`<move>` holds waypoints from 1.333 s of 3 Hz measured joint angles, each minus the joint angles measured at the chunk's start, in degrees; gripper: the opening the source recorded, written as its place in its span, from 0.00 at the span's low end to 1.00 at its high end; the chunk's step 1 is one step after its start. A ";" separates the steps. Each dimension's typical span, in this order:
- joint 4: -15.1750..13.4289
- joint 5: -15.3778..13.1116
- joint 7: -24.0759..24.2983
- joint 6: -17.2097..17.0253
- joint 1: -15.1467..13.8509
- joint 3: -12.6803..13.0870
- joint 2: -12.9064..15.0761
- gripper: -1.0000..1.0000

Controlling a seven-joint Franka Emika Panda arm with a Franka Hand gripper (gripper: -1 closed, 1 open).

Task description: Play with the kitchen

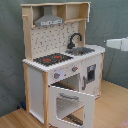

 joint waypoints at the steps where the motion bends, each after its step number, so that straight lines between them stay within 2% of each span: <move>1: -1.58 -2.98 0.58 1.26 -0.95 -4.49 -1.08 1.00; 3: -2.75 -5.99 7.06 7.61 -8.16 -6.13 -2.57 1.00; 4: -2.71 -6.02 10.81 11.20 -13.07 -6.21 -3.58 1.00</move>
